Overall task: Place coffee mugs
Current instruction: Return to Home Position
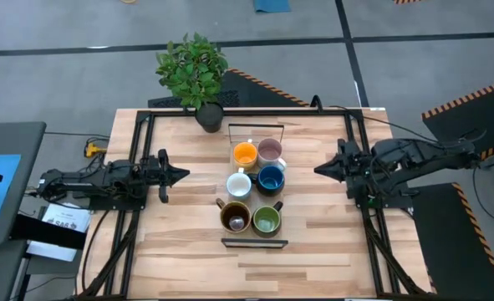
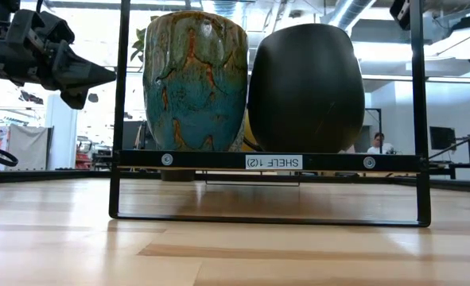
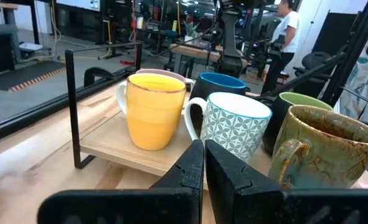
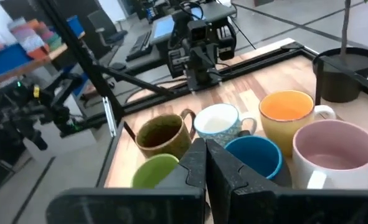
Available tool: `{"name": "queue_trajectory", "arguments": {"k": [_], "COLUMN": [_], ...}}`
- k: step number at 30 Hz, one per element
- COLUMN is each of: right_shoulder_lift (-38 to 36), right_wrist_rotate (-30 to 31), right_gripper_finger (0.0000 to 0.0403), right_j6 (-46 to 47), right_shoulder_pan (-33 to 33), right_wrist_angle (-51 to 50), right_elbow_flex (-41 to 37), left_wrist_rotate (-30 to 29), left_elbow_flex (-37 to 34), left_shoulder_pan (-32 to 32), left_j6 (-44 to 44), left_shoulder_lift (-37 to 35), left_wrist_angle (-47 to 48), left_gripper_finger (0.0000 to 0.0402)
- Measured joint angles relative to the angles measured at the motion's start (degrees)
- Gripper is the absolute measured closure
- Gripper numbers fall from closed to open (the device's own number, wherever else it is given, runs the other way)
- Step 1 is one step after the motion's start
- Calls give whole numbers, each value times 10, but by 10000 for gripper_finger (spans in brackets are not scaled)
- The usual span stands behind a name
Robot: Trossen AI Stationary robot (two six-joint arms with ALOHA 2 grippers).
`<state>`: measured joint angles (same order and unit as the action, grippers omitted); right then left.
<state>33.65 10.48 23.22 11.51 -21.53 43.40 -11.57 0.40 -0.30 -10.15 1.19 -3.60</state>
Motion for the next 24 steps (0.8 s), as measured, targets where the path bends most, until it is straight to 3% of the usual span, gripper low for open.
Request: {"name": "queue_trajectory", "arguments": {"k": [10, 24], "right_shoulder_lift": [-26, -236], "right_wrist_rotate": [0, 0], "right_gripper_finger": [381, 382], "right_j6": [-30, 31], "right_shoulder_pan": [0, 0], "right_wrist_angle": [-17, 176], "right_elbow_flex": [-12, -294], "left_wrist_rotate": [1, 1], "left_elbow_flex": [0, 0], "left_shoulder_pan": [0, 0], "left_j6": [-1, -1], "left_shoulder_lift": [0, 0], "left_wrist_angle": [0, 0], "left_gripper_finger": [401, 401]}}
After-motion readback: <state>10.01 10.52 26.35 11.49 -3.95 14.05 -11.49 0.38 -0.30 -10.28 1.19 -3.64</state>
